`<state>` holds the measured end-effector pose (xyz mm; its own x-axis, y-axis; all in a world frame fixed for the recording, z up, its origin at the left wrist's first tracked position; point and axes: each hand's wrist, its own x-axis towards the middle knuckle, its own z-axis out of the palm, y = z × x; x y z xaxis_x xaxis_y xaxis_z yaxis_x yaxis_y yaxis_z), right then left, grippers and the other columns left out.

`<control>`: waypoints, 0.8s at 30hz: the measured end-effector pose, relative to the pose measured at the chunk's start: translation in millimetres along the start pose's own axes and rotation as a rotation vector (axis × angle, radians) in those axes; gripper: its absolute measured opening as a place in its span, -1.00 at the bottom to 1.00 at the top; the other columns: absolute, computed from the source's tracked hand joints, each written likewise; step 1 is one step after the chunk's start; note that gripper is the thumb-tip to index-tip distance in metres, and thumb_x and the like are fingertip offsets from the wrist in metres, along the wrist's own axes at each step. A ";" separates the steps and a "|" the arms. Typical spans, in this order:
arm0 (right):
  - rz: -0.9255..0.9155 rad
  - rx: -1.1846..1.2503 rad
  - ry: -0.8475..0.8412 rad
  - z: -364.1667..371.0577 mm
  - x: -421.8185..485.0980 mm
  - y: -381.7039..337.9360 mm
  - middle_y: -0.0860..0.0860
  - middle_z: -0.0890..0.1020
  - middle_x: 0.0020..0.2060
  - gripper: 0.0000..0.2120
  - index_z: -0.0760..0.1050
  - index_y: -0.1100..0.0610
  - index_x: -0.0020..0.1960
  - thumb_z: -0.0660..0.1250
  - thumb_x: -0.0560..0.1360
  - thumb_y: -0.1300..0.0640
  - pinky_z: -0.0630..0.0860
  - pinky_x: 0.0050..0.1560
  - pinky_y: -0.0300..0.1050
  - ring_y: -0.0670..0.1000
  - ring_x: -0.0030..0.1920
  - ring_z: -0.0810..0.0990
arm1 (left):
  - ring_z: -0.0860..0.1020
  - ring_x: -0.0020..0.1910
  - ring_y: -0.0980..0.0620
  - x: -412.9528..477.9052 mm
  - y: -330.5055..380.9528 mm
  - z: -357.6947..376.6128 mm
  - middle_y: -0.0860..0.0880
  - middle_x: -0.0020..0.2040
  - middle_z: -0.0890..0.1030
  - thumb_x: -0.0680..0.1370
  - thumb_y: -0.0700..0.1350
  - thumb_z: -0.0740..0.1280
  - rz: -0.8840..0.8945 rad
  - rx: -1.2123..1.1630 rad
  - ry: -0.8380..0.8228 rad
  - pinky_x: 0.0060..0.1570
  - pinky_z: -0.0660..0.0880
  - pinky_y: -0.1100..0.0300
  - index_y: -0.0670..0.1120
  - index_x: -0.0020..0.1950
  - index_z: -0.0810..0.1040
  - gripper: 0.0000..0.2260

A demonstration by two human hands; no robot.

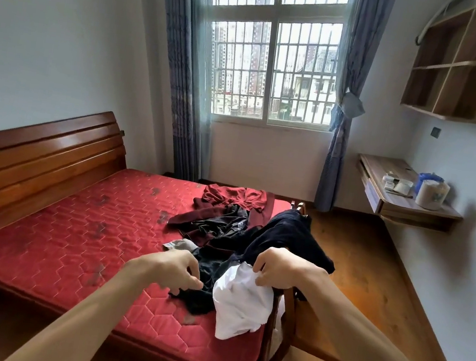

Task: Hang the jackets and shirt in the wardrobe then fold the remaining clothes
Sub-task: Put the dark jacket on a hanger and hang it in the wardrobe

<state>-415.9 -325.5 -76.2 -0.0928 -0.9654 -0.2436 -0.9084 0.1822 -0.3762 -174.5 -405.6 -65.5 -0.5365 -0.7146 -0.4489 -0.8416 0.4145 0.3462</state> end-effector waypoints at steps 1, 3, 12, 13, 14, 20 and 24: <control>0.001 -0.003 -0.010 -1.1 8.4 6.5 -0.04 0.63 0.15 -0.66 0.60 -0.01 0.23 0.44 0.46 0.07 0.61 0.04 -0.16 -0.03 0.03 0.62 | 0.70 -0.06 0.04 11.9 1.1 -1.6 -0.04 0.04 0.70 0.57 0.08 0.36 0.000 0.001 -0.013 -0.07 0.62 0.14 0.02 0.15 0.62 -0.77; 0.002 -0.006 -0.024 -2.7 25.0 18.5 -0.03 0.62 0.15 -0.65 0.60 0.00 0.24 0.44 0.46 0.08 0.56 -0.03 -0.21 -0.04 0.00 0.59 | 0.69 -0.05 0.03 36.3 3.1 -5.3 -0.06 0.05 0.69 0.58 0.07 0.36 0.001 -0.003 -0.030 -0.06 0.62 0.12 -0.01 0.18 0.61 -0.75; 0.078 -0.010 -0.056 -9.2 124.7 68.3 -0.02 0.63 0.12 -0.65 0.60 0.03 0.25 0.43 0.47 0.09 0.61 0.03 -0.16 -0.03 0.03 0.60 | 0.71 -0.10 0.05 169.5 -4.4 -36.8 -0.06 0.05 0.69 0.56 0.10 0.36 0.038 0.031 -0.080 -0.11 0.65 0.12 -0.01 0.15 0.63 -0.74; 0.090 -0.008 -0.054 -12.8 138.5 71.5 -0.02 0.63 0.12 -0.66 0.60 0.04 0.25 0.43 0.47 0.10 0.62 0.07 -0.13 -0.02 0.05 0.61 | 0.71 -0.12 0.06 186.7 -5.7 -43.2 -0.06 0.05 0.68 0.55 0.10 0.37 0.045 0.023 -0.082 -0.09 0.66 0.12 -0.01 0.14 0.63 -0.74; 0.105 0.001 -0.051 -17.2 152.8 74.2 -0.02 0.63 0.12 -0.66 0.59 0.04 0.25 0.43 0.47 0.10 0.61 0.09 -0.12 -0.01 0.05 0.62 | 0.71 -0.11 0.06 203.0 -7.2 -50.3 -0.05 0.04 0.69 0.55 0.11 0.37 0.049 0.014 -0.094 -0.09 0.66 0.13 -0.01 0.14 0.63 -0.74; 0.160 0.009 -0.048 -49.4 233.3 86.7 -0.02 0.62 0.12 -0.66 0.57 0.01 0.26 0.41 0.48 0.07 0.61 0.07 -0.15 -0.03 0.02 0.63 | 0.71 -0.08 0.00 292.0 -14.6 -94.7 -0.07 -0.01 0.70 0.55 0.10 0.36 0.103 -0.012 -0.118 -0.07 0.64 0.06 -0.02 0.14 0.63 -0.74; 0.185 0.029 -0.047 -60.6 272.6 95.6 -0.01 0.61 0.13 -0.66 0.56 0.01 0.27 0.38 0.49 0.09 0.61 0.00 -0.19 -0.03 0.00 0.63 | 0.71 -0.05 -0.01 339.4 -15.0 -108.5 -0.11 0.04 0.70 0.56 0.06 0.35 0.146 -0.047 -0.145 -0.13 0.62 0.13 -0.04 0.14 0.63 -0.75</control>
<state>-552.7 -582.5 -124.3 -0.2373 -0.9054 -0.3520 -0.8654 0.3617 -0.3468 -337.3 -715.5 -133.7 -0.6583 -0.5590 -0.5041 -0.7526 0.4783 0.4525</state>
